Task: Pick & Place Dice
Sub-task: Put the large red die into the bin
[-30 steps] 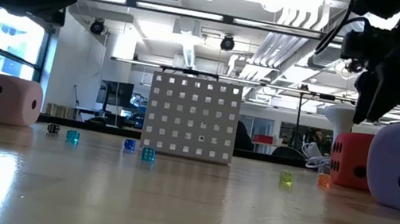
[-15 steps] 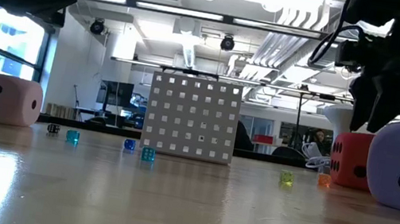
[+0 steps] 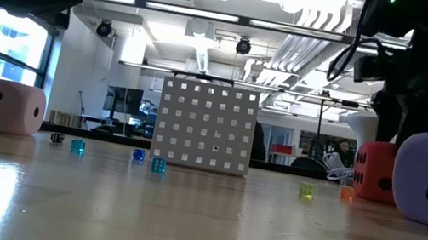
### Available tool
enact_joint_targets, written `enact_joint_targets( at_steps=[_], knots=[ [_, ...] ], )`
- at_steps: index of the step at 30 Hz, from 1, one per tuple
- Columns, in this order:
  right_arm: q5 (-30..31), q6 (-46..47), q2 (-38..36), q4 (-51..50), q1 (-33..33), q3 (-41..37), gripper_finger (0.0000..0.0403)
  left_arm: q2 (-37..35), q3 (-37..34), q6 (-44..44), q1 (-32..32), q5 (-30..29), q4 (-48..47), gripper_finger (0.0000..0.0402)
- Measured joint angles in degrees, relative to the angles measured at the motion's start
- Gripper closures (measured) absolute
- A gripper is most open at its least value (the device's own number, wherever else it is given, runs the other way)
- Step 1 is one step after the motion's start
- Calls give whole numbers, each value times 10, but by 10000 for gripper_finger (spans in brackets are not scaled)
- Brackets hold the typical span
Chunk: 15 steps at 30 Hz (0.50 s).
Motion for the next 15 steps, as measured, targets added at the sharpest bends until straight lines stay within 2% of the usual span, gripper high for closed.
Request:
enact_joint_targets(
  at_steps=[11, 15],
  knots=[
    [-16, -10, 24, 1, -16, 1, 4, 0, 0, 0, 0, 0, 0, 399],
    [-37, -23, 24, 2, -33, 1, 21, 0, 0, 0, 0, 0, 0, 399]
  ],
)
